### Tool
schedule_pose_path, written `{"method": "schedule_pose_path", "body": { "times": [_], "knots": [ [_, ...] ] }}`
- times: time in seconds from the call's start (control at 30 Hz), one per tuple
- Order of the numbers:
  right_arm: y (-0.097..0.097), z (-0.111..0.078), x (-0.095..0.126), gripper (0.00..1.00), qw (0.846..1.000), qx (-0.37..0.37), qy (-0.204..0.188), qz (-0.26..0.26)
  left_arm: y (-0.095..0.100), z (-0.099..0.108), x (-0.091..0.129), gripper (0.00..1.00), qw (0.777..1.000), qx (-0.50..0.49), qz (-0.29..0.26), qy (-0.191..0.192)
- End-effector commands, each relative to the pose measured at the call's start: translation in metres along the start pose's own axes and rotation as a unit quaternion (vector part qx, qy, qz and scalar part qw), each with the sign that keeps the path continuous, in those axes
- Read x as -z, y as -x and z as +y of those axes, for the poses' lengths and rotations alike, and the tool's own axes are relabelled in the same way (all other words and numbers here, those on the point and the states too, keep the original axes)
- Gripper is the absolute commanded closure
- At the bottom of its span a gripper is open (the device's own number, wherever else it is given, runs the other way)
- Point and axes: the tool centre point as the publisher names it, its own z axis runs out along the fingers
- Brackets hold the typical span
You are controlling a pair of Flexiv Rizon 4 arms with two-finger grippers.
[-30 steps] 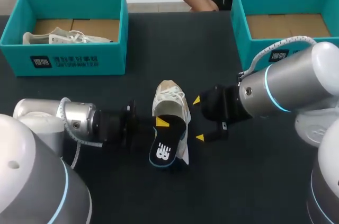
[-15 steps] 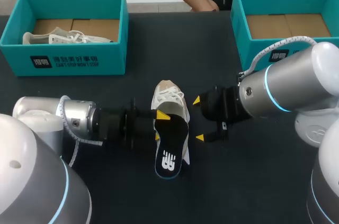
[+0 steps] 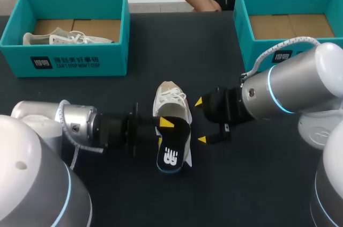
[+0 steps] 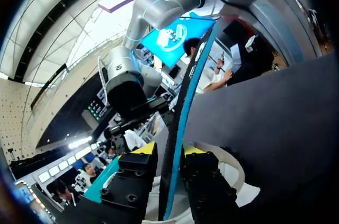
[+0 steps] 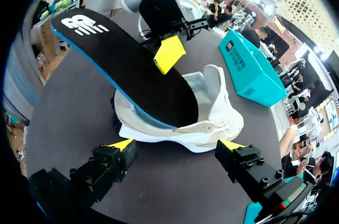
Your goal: Take the shoe out of the shoebox, open the shoe tongue, remove and reinsert the insole, then place the shoe into the shoebox
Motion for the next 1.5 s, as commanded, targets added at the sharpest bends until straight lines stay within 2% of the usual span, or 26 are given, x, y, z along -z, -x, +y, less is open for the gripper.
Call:
{"method": "schedule_pose_path", "body": {
  "times": [0.03,0.53,0.67,0.83,0.9,0.93,1.0,1.33,1.43,1.47,1.5],
  "knots": [
    [-0.001,0.0,0.001,0.0,1.0,0.0,-0.001,0.0,-0.004,-0.003,-0.002,1.0,1.0,-0.001,-0.001,0.007],
    [-0.001,0.0,0.001,0.0,1.0,0.0,-0.001,0.0,-0.005,0.038,0.012,1.0,1.0,0.006,-0.011,0.025],
    [-0.001,0.0,0.001,0.0,1.0,0.0,-0.001,0.0,-0.004,0.041,0.013,1.0,1.0,0.007,-0.011,0.029],
    [-0.001,0.0,0.001,0.0,1.0,0.0,-0.001,0.0,-0.002,0.034,0.01,1.0,1.0,0.001,-0.01,0.029],
    [-0.001,0.0,0.001,0.0,1.0,0.0,-0.001,0.0,-0.002,0.03,0.009,0.67,1.0,-0.001,-0.007,0.029],
    [-0.001,0.0,0.001,0.0,1.0,0.0,-0.001,0.0,-0.002,0.027,0.008,0.59,1.0,-0.003,-0.006,0.028],
    [-0.001,0.0,0.001,0.0,1.0,0.0,-0.001,0.0,-0.001,0.023,0.008,0.52,1.0,-0.004,-0.005,0.027],
    [-0.001,0.0,0.001,0.0,1.0,0.0,-0.001,0.0,0.004,0.002,0.001,0.59,1.0,-0.025,0.001,0.017],
    [-0.001,0.0,0.001,0.0,1.0,0.0,-0.001,0.0,0.003,0.001,-0.001,0.7,1.0,-0.026,0.003,0.015],
    [-0.001,0.0,0.001,0.0,1.0,0.0,-0.001,0.0,0.001,0.001,-0.002,0.92,1.0,-0.025,0.004,0.013],
    [-0.001,0.0,0.001,0.0,1.0,0.0,-0.001,0.0,-0.001,0.002,-0.003,1.0,1.0,-0.022,0.006,0.012]
  ]
}}
